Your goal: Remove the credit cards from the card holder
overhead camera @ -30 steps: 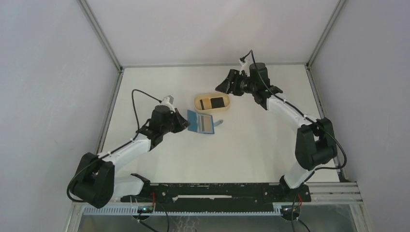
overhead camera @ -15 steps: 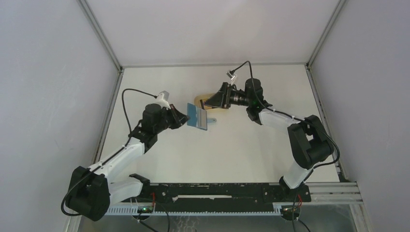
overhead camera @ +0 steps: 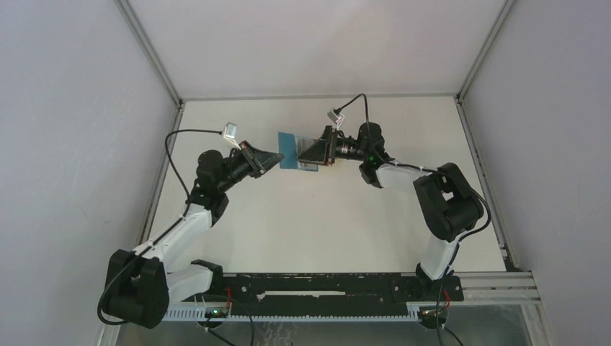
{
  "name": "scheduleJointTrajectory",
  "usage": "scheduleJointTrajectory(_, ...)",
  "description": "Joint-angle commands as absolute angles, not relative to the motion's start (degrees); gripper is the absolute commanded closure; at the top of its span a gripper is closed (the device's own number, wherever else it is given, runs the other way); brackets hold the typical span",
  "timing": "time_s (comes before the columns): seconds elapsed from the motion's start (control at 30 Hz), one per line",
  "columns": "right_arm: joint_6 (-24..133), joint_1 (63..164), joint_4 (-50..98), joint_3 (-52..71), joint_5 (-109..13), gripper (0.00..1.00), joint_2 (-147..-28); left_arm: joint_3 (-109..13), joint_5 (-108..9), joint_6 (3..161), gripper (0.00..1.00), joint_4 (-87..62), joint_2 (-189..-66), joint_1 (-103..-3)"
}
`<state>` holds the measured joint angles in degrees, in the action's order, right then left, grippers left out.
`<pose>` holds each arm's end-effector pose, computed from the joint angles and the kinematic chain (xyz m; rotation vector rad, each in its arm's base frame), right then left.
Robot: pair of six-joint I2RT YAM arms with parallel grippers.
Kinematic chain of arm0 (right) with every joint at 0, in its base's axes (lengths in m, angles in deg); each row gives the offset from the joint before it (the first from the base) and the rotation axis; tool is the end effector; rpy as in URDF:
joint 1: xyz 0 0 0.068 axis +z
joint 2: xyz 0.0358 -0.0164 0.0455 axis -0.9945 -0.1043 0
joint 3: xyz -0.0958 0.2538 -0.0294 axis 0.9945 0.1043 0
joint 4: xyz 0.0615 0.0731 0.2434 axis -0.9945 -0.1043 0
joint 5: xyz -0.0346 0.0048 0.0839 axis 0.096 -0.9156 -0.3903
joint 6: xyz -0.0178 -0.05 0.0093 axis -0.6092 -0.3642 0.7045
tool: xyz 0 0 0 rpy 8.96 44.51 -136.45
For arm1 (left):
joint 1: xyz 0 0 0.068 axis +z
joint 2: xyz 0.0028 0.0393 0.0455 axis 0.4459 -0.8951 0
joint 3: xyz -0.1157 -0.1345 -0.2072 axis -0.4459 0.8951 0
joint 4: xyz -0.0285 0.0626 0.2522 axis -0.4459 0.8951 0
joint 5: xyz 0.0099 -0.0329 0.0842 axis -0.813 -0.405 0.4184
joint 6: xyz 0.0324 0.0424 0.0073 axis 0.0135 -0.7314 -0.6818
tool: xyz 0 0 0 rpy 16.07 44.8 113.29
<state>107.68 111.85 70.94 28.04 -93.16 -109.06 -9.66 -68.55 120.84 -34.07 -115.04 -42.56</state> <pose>0.3294 0.2061 0.2394 -0.3602 1.8912 1.8271 0.2349 -0.0846 0.2691 -0.1517 1.8228 -1.2407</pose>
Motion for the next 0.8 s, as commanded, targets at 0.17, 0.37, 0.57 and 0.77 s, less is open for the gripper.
scheduleJointTrajectory(0.17, 111.6, 110.6, 80.7, 27.1, -93.8, 0.37, -110.0, -6.4, -81.7, 135.2, 1.0, -61.3, -120.4, -41.7)
scheduleJointTrajectory(0.37, 111.4, 109.5, 80.6, 27.1, -93.8, 0.37, -109.6, -6.4, -83.5, 137.0, 1.0, -64.4, -121.0, -41.7)
scheduleJointTrajectory(0.57, 110.7, 108.5, 80.6, 27.1, -93.3, 0.38, -109.4, -6.2, -84.4, 138.6, 1.0, -66.9, -121.1, -41.7)
scheduleJointTrajectory(0.77, 111.4, 108.5, 81.7, 27.1, -94.3, 0.39, -108.3, -5.3, -84.3, 139.2, 1.0, -68.5, -122.2, -41.7)
